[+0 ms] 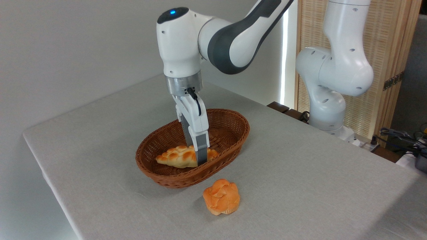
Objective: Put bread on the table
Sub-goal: 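Close the gripper on the braided bread roll in the basket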
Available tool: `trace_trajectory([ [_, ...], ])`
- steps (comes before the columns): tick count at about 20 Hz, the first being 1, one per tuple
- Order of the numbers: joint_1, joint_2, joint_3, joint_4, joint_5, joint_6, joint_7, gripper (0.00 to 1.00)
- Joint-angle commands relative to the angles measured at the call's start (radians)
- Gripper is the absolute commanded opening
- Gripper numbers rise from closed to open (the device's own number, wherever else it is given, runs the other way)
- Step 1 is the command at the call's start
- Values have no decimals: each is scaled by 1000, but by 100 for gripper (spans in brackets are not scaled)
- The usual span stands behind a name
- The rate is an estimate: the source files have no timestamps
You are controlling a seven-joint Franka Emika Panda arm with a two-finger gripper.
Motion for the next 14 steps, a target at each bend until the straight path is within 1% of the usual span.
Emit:
trace_trajectory([
  [1, -22, 7, 8, -28, 7, 38, 14, 100],
  [2, -24, 11, 8, -28, 7, 43, 14, 94],
  [3, -24, 11, 8, -28, 7, 49, 14, 80],
  [5, -25, 13, 8, -28, 7, 50, 12, 45],
  [6, -25, 13, 8, -28, 5, 50, 12, 39],
  [9, -25, 13, 8, -26, 5, 50, 12, 37],
  [14, -27, 13, 8, -26, 5, 49, 12, 37],
])
